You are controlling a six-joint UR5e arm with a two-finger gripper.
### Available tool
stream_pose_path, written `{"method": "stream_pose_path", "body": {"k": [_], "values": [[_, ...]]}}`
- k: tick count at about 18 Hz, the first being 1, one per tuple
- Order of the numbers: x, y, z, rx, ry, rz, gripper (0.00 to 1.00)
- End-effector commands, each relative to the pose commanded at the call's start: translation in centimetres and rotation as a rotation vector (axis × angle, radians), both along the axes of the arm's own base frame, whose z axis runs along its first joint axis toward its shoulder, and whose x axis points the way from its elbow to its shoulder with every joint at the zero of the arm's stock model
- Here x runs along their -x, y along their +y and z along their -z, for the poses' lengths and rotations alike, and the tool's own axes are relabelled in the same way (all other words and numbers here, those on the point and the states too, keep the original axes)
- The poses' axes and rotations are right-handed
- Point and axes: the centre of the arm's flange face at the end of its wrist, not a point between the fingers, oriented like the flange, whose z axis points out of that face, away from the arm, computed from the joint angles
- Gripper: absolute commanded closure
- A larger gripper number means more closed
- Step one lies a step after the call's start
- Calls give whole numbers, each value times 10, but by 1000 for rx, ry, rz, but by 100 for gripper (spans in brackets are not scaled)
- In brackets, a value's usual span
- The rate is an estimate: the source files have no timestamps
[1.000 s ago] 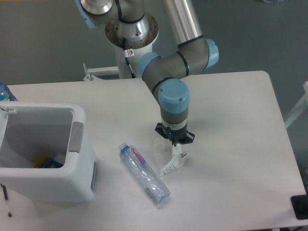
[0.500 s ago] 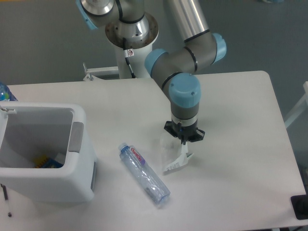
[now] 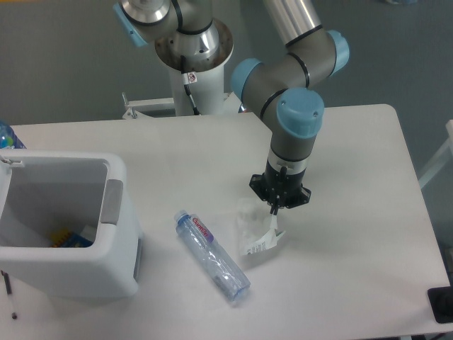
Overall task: Place the trash in the trash can
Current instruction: 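Lift the wrapper and carry it over the white trash bin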
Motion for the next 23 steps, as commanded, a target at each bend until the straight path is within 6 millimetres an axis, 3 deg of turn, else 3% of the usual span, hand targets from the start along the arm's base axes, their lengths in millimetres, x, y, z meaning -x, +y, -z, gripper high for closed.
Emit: {"method": "stream_pose_path", "body": {"k": [2, 13, 23], "values": [[-2, 2, -9, -49, -13, -1, 100], [-28, 11, -116, -353, -52, -86, 100], [-61, 19, -175, -470, -88, -121, 100]]}}
